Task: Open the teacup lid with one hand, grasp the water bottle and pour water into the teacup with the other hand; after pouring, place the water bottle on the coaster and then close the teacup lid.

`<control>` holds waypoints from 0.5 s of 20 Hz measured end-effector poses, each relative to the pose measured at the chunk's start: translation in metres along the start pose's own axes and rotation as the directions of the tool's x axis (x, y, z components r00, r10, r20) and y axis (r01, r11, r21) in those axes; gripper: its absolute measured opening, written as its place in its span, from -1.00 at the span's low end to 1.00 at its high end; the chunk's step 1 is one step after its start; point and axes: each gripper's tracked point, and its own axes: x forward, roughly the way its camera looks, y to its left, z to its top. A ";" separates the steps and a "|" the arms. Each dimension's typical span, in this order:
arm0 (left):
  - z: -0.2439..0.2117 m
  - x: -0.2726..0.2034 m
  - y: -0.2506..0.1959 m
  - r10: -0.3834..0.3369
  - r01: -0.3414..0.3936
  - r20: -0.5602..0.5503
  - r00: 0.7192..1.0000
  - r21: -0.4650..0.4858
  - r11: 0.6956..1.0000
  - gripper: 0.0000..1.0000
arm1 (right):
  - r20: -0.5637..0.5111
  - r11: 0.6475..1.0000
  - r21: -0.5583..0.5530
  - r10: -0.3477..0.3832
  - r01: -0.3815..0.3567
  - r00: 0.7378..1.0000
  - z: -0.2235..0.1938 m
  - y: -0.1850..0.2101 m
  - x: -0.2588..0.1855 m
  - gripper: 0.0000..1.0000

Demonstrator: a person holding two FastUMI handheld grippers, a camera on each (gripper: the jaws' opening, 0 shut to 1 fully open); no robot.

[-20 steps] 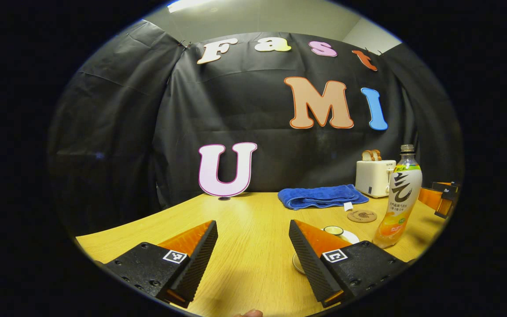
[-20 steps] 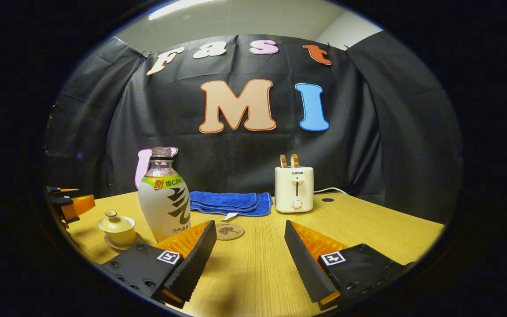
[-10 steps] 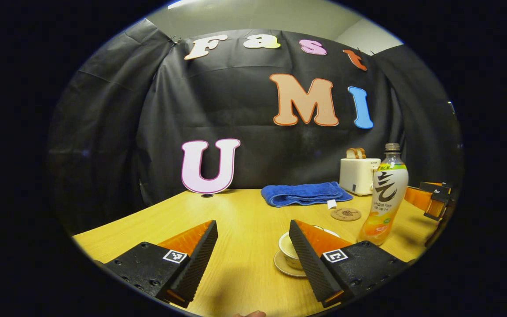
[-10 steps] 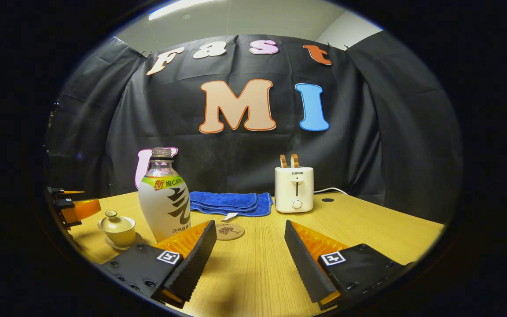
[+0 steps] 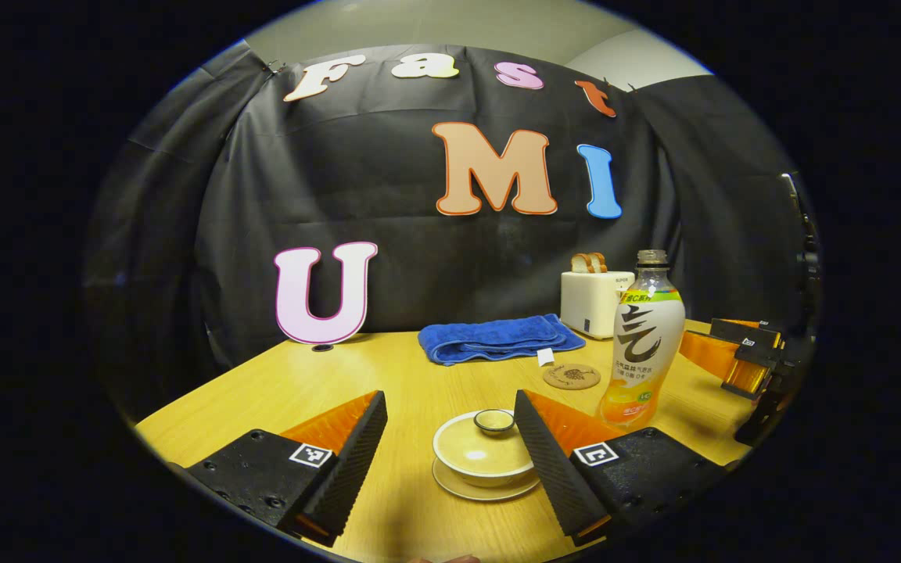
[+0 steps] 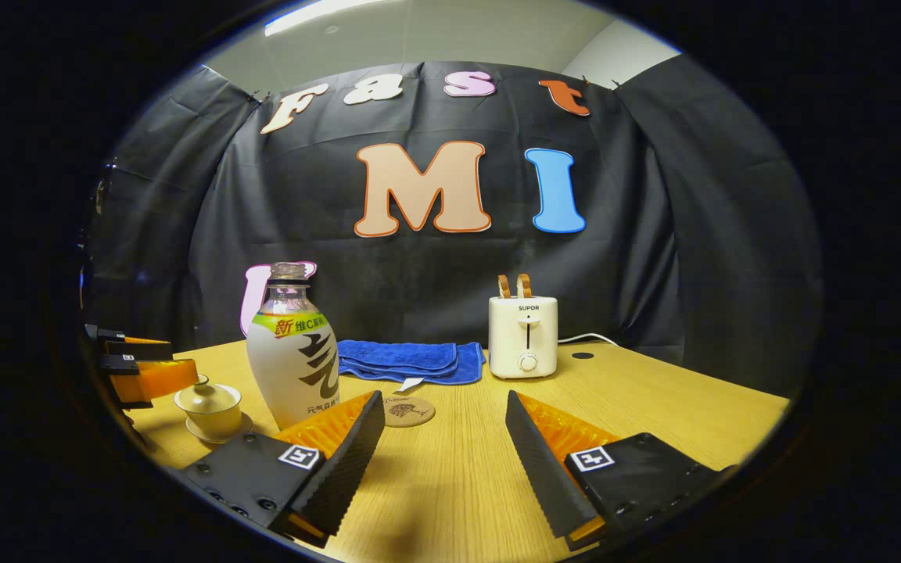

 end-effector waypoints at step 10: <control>-0.025 0.018 -0.015 -0.048 0.047 -0.124 0.991 -0.011 0.999 0.80 | 0.001 1.000 0.001 0.009 -0.009 1.000 0.000 0.001 -0.001 0.90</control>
